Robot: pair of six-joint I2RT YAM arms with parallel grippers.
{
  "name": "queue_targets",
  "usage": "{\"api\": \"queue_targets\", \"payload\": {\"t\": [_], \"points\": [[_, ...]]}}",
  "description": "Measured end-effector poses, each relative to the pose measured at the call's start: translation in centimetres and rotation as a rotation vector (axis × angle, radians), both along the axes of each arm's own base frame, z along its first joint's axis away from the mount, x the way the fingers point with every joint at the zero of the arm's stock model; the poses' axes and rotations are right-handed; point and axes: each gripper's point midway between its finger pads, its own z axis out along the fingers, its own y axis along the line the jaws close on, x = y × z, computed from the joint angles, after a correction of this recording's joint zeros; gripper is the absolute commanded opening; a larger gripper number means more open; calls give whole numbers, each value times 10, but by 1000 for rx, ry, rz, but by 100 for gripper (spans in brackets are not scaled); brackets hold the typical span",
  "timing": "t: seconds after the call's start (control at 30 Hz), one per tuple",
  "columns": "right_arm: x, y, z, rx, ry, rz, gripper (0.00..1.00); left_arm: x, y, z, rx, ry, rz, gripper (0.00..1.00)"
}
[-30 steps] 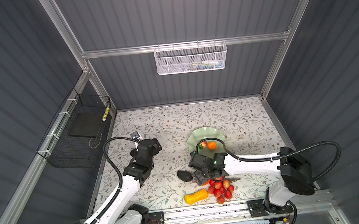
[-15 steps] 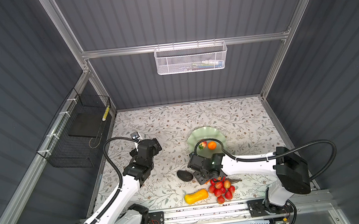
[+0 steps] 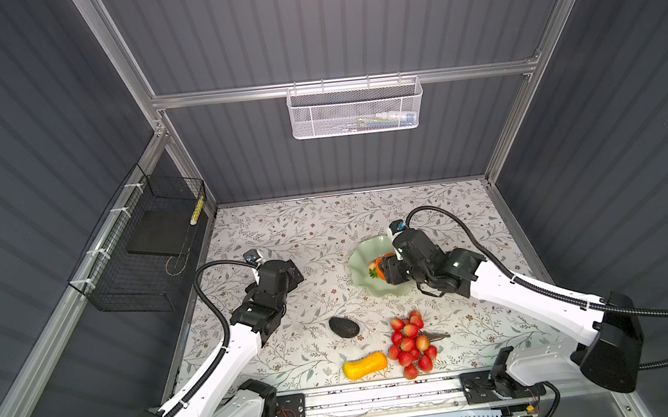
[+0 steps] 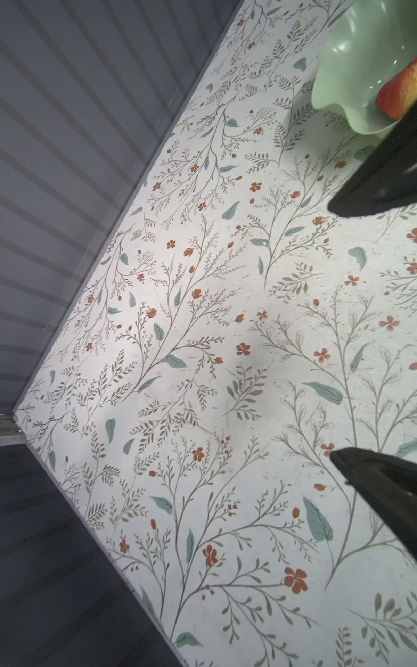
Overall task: Place and organize the fake fruits in the fruit bowl
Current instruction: 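Lift the persimmon with the right gripper and place it in the bowl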
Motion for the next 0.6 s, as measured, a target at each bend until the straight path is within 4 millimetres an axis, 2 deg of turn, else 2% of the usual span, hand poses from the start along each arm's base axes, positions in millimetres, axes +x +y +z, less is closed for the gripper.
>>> {"api": "queue_targets", "payload": {"t": [0.2,0.3,0.4,0.6], "points": [[55,-31,-42,-117,22,-79,41,-9,-19,-14,-108,66,-70,100],[78,-36,-58,-164,30,-82,41,-17,-29,-21,-164,97,-108,100],[93,-33,-66,-191,20,-65,42,-25,-38,-29,-220,136,-147,99],[105,-25,-80,-211,18,-32,49,-46,-57,-56,-332,247,-209,97]]}}
